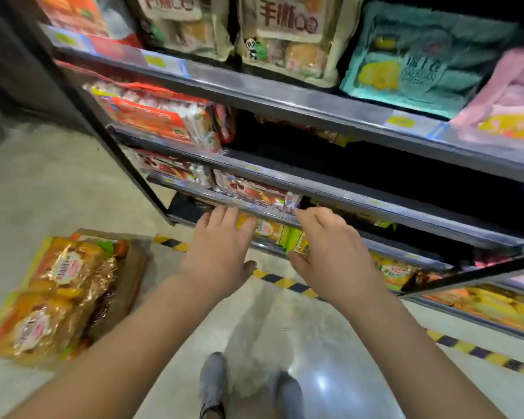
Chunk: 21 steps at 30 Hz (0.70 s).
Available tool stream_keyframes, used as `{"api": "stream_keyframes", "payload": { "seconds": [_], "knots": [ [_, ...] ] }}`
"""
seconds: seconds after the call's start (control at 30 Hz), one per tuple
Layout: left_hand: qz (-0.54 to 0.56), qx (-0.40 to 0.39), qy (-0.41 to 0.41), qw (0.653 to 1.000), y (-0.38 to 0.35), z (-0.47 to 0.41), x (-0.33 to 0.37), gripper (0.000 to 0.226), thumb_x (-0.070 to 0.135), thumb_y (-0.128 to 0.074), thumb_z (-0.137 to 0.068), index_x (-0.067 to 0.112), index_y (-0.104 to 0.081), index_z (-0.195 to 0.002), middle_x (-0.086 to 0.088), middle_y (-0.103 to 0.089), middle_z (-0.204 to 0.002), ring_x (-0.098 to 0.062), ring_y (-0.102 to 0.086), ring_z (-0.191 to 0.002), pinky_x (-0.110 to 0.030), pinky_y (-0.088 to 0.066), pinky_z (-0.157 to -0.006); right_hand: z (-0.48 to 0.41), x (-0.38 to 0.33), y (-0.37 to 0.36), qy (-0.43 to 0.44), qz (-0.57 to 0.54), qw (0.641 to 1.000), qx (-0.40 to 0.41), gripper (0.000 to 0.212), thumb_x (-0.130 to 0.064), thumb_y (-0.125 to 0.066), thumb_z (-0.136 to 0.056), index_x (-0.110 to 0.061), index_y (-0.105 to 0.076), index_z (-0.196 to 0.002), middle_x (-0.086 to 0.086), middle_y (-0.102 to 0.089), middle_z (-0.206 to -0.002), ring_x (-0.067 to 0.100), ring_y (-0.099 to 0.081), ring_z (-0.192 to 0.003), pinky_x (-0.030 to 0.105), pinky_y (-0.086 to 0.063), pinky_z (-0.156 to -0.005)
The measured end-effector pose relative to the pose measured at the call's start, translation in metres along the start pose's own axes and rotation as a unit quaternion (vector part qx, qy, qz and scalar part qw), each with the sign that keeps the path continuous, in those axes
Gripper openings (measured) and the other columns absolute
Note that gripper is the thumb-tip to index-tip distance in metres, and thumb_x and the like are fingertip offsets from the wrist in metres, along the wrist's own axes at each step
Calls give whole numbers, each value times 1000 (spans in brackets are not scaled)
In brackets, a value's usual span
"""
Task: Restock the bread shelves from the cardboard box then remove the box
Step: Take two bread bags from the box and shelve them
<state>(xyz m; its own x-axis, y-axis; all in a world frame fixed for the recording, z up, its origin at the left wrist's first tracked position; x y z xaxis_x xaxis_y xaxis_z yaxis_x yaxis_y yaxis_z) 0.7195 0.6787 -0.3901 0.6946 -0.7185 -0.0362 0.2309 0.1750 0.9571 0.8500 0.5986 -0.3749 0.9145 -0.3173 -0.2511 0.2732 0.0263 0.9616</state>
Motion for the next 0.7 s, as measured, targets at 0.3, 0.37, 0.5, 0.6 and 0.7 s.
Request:
{"api": "stream_keyframes", "payload": {
  "seconds": [0.3,0.37,0.5,0.6,0.7],
  "knots": [
    [99,30,202,974,11,149,-83,71,55,-62,-91,28,-35,-150,-8,-31,-158,-32,-27,-147,-46,-31,-118,41,-128,39,154,-40,986,-58,70,-49,-61,-97,-30,-31,-157,-7,-38,-155,17,-37,-143,35,-34,-114],
    [103,30,235,966,8,174,-102,70,56,-63,-90,27,-36,-149,-7,-35,-155,-32,-31,-144,-46,-33,-116,43,-161,41,196,-38,978,-61,68,-49,-62,-96,-30,-34,-156,-7,-39,-154,17,-40,-141,36,-36,-112],
    [130,30,303,943,-1,220,-146,72,55,-62,-91,28,-34,-152,-8,-33,-156,-33,-29,-144,-46,-32,-116,44,-226,28,267,-43,959,-91,64,-45,-63,-96,-33,-37,-153,-9,-42,-150,15,-45,-137,34,-39,-111],
    [141,26,348,926,-12,252,-183,68,55,-61,-91,27,-38,-149,-8,-35,-153,-32,-30,-144,-45,-30,-117,40,-277,11,313,-24,944,-104,64,-45,-62,-96,-31,-37,-153,-7,-43,-149,17,-46,-137,37,-40,-112],
    [150,34,389,908,-22,281,-223,67,55,-61,-90,27,-40,-148,-7,-38,-151,-31,-33,-141,-43,-31,-114,36,-331,-5,356,-10,927,-118,65,-47,-60,-96,-31,-36,-154,-8,-42,-150,15,-43,-139,36,-38,-114]
  ]
}}
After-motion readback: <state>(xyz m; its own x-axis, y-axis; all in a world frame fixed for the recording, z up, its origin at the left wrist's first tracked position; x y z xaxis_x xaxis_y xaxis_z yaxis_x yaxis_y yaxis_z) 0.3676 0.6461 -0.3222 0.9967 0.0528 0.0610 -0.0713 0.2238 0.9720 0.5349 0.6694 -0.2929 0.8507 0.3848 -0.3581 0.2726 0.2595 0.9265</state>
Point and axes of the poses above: each hand's wrist, its own z-axis away from the middle knuckle, its own y-axis out of the back of the hand, x = y × z, the point moved 8 cm from there along -z, towards the middle knuckle
